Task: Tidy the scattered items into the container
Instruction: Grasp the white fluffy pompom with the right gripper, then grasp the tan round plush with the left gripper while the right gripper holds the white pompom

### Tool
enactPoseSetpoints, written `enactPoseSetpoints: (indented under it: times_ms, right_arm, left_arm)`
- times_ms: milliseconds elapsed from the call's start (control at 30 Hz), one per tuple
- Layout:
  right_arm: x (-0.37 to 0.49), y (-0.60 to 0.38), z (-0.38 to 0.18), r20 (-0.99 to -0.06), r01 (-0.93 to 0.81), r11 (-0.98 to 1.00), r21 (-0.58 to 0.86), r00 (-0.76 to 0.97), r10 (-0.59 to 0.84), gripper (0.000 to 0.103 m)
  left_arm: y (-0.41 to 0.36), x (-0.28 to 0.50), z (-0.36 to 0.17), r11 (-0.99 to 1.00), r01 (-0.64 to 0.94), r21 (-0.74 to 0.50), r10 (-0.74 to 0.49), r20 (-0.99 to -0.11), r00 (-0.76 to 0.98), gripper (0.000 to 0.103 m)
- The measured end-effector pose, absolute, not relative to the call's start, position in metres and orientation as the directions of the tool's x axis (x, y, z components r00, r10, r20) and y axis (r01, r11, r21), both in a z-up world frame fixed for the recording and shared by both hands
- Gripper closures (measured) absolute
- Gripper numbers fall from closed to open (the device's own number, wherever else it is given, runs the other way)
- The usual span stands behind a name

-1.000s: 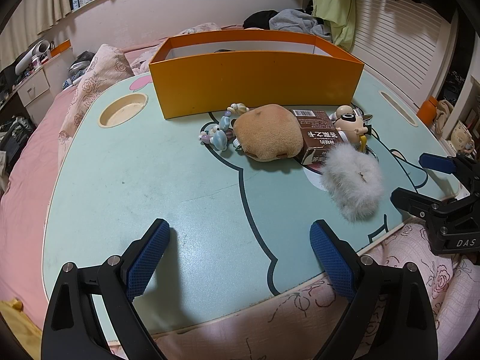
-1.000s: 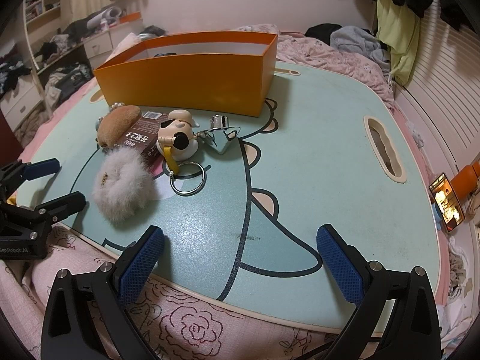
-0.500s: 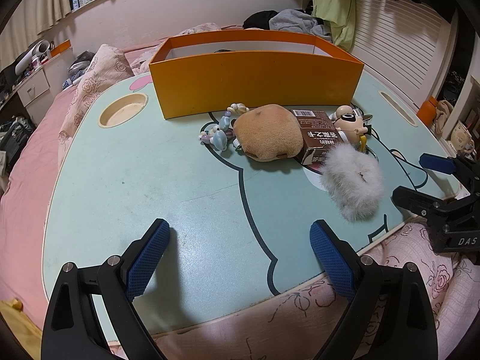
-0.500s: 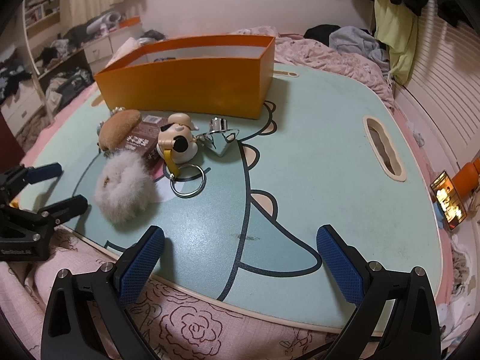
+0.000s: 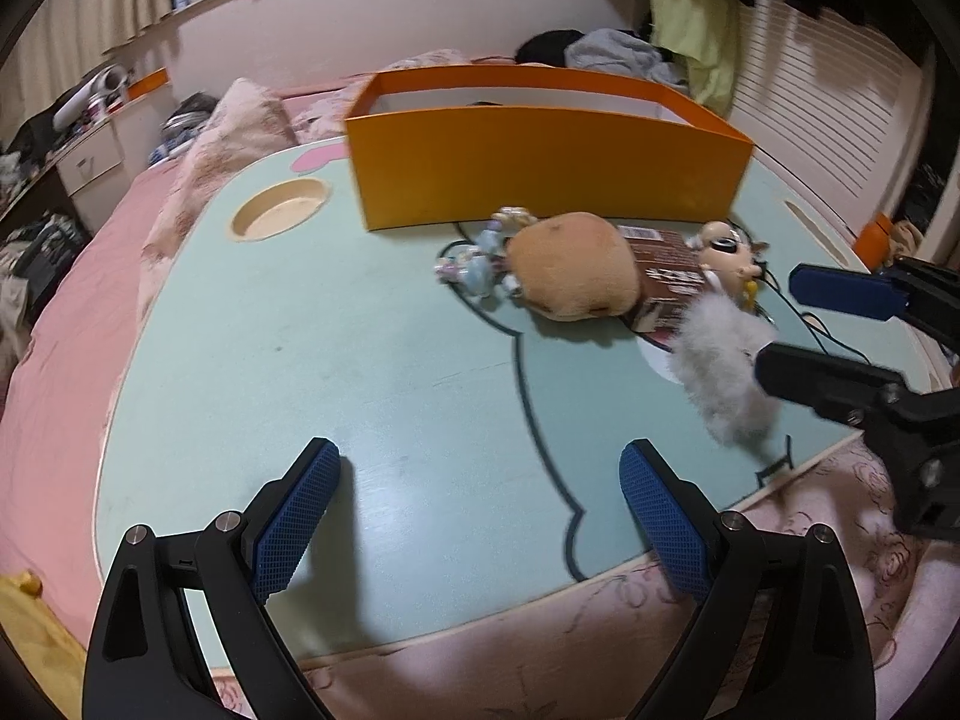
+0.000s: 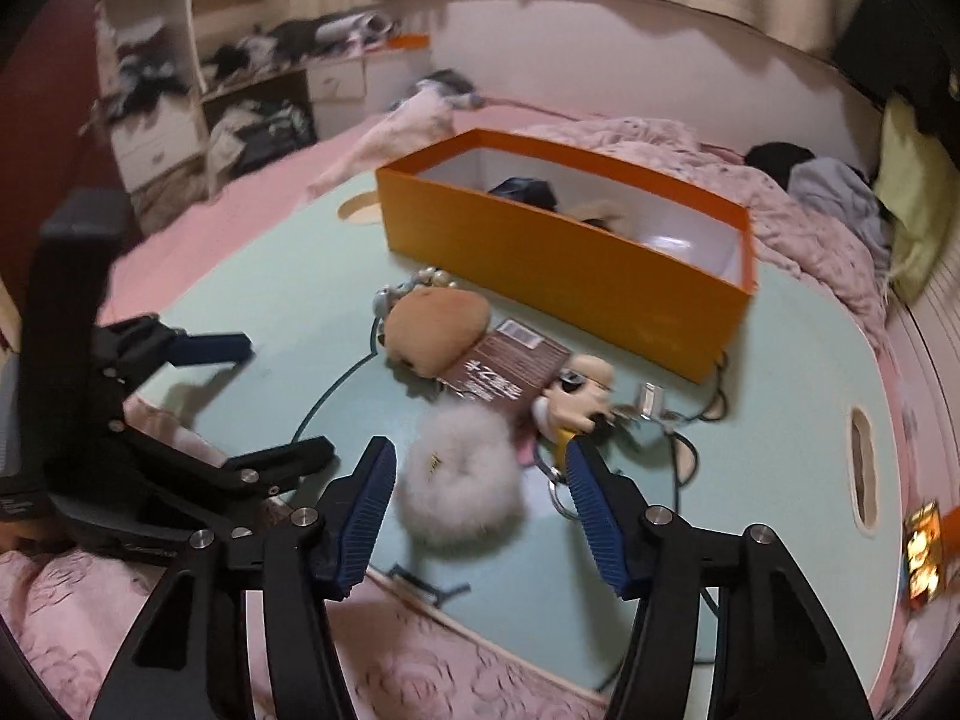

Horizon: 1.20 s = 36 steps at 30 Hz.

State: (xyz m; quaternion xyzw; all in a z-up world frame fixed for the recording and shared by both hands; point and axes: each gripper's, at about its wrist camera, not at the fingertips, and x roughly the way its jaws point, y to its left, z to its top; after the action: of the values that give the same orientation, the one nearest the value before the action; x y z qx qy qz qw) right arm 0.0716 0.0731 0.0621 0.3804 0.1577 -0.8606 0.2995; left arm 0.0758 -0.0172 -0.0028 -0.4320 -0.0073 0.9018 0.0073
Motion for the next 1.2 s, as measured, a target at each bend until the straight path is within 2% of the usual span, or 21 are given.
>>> enactPoseSetpoints:
  times_ms: [33, 67, 100, 267, 433, 600, 833, 1000, 1133, 1167, 1200]
  right_arm:
    - [0.068, 0.070, 0.057, -0.765, 0.638, -0.768, -0.046, -0.518, -0.384, 0.045]
    - [0.066, 0.068, 0.052, -0.781, 0.642, -0.765, -0.042, -0.498, -0.376, 0.053]
    - [0.063, 0.065, 0.046, -0.798, 0.648, -0.761, -0.031, -0.474, -0.371, 0.067]
    - [0.061, 0.072, 0.043, -0.788, 0.634, -0.774, 0.010, -0.471, -0.396, 0.068]
    - [0.075, 0.097, 0.060, -0.696, 0.603, -0.796, 0.060, -0.546, -0.467, 0.068]
    - [0.082, 0.129, 0.061, -0.660, 0.482, -0.873, 0.069, -0.634, -0.403, 0.068]
    - [0.068, 0.143, 0.037, -0.735, 0.384, -0.920, 0.078, -0.601, -0.314, 0.068]
    - [0.074, 0.147, 0.038, -0.732, 0.392, -0.918, 0.065, -0.606, -0.311, 0.068]
    - [0.075, 0.149, 0.037, -0.731, 0.393, -0.916, 0.076, -0.603, -0.319, 0.068]
    - [0.075, 0.149, 0.037, -0.731, 0.393, -0.916, 0.075, -0.604, -0.319, 0.068]
    - [0.075, 0.149, 0.037, -0.731, 0.394, -0.916, 0.074, -0.603, -0.319, 0.068]
  left_arm:
    - [-0.018, 0.075, -0.003, -1.000, -0.002, -0.020, 0.017, -0.779, -0.627, 0.009]
    - [-0.019, 0.075, -0.004, -1.000, -0.002, -0.019, 0.016, -0.779, -0.626, 0.009]
    - [-0.019, 0.075, -0.004, -1.000, -0.002, -0.019, 0.016, -0.779, -0.626, 0.009]
    - [-0.019, 0.073, -0.004, -1.000, -0.003, -0.020, 0.017, -0.780, -0.626, 0.009]
    - [-0.019, 0.074, -0.004, -1.000, -0.003, -0.020, 0.017, -0.780, -0.626, 0.009]
    - [-0.019, 0.074, -0.004, -1.000, -0.003, -0.020, 0.017, -0.780, -0.626, 0.009]
    - [-0.022, 0.074, -0.002, -0.998, -0.015, -0.058, 0.054, -0.774, -0.631, 0.009]
    - [-0.027, 0.069, 0.006, -0.991, -0.053, -0.120, 0.127, -0.769, -0.626, 0.009]
    - [-0.029, 0.060, 0.027, -0.988, -0.079, -0.131, 0.150, -0.722, -0.675, 0.009]
    - [-0.028, 0.054, 0.032, -0.990, -0.079, -0.114, 0.137, -0.713, -0.688, 0.010]
    - [-0.026, 0.048, 0.035, -0.992, -0.081, -0.098, 0.127, -0.710, -0.693, 0.016]
